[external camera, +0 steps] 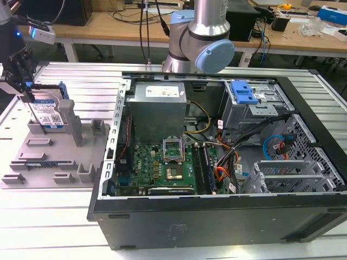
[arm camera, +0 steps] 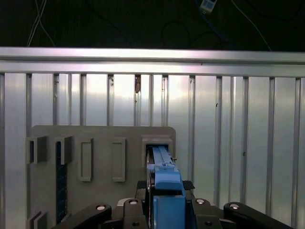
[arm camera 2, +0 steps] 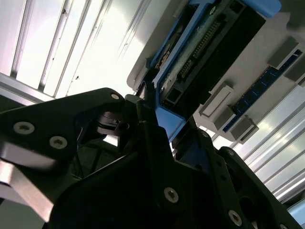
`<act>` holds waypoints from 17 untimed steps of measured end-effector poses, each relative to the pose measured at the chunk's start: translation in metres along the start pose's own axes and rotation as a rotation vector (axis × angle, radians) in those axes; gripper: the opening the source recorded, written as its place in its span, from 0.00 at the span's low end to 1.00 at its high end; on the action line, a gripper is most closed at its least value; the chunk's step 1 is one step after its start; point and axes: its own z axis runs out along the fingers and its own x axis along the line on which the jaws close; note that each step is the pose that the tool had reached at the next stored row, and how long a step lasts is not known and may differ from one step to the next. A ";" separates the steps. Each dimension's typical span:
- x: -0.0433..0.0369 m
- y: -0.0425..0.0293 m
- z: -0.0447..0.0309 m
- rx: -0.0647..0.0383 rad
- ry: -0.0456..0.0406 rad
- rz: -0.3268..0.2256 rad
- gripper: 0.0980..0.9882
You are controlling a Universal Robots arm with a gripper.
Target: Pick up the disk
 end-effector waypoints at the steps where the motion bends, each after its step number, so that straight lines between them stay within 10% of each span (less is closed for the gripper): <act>1: 0.0000 0.0000 -0.0007 0.000 -0.0001 0.000 0.30; 6: 0.0000 0.0000 -0.0145 0.000 0.0001 0.000 0.30; 17: 0.0003 0.0000 -0.0914 0.000 0.0001 0.000 0.30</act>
